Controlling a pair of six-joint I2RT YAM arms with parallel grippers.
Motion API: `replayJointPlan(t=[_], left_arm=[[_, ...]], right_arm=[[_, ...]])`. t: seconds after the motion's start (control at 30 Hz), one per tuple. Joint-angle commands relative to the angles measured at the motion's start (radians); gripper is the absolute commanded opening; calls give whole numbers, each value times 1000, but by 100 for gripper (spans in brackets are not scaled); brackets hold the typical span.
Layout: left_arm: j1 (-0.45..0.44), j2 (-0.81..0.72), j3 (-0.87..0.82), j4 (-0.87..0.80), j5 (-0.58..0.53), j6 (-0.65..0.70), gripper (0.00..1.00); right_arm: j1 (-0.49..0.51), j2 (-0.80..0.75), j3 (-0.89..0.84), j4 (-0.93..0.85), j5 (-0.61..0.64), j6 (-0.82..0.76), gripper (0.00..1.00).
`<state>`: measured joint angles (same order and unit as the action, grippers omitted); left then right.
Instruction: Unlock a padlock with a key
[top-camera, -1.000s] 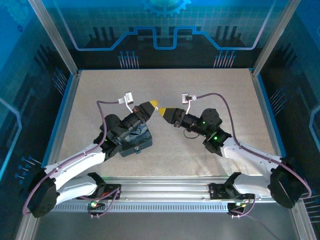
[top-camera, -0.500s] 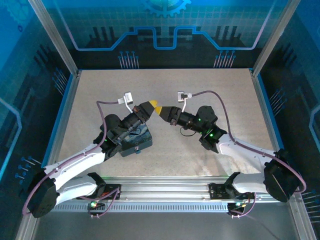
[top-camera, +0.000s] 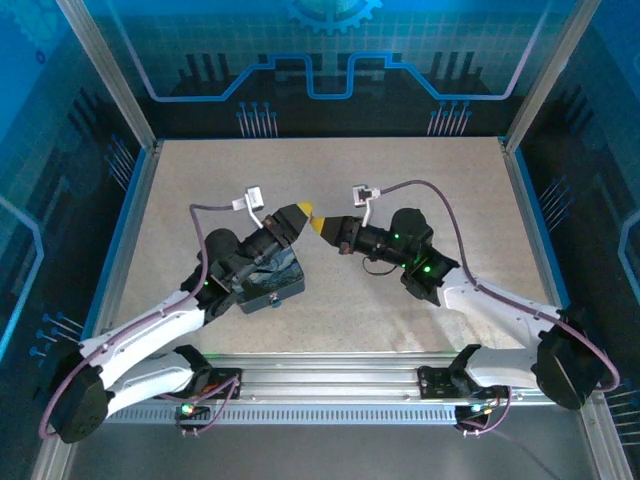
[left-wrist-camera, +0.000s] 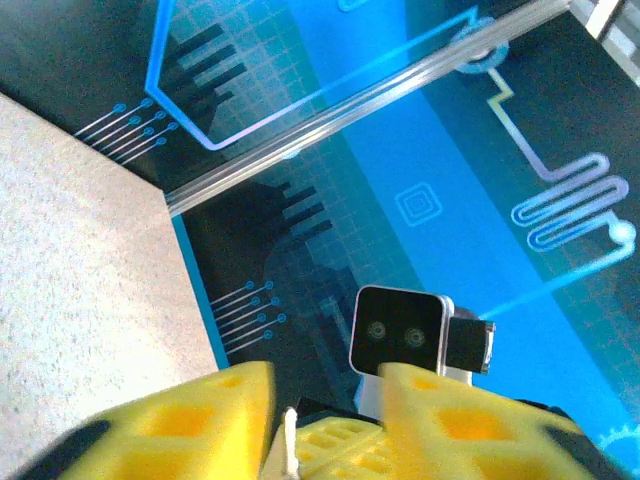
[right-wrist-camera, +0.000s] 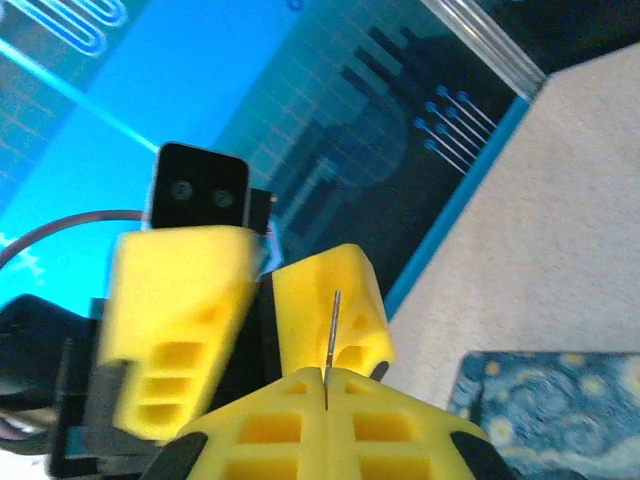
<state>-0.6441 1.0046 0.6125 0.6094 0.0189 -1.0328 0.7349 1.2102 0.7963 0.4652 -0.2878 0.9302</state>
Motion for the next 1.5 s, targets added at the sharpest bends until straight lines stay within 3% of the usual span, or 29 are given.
replayJointPlan(t=[0.0, 0.13, 0.27, 0.4, 0.57, 0.7, 0.93, 1.47], left_arm=[[11, -76, 76, -209, -31, 74, 49], [57, -118, 190, -560, -27, 89, 64], [94, -101, 326, -868, -13, 33, 68], [97, -60, 439, -1051, -4, -69, 68], [95, 5, 543, -1170, 53, -185, 65], [92, 39, 563, -1195, 110, -253, 63], [71, 68, 536, -1175, 151, -341, 59], [58, 90, 478, -1077, 184, -414, 42]], right_arm=[[27, -69, 126, -382, 82, -252, 0], [56, -89, 252, -716, 234, -506, 0], [108, -67, 359, -925, 433, -748, 0], [204, -36, 407, -972, 685, -976, 0], [294, 5, 404, -891, 877, -1214, 0], [331, 29, 391, -819, 915, -1357, 0], [366, 51, 379, -752, 891, -1461, 0], [386, 113, 395, -707, 823, -1488, 0]])
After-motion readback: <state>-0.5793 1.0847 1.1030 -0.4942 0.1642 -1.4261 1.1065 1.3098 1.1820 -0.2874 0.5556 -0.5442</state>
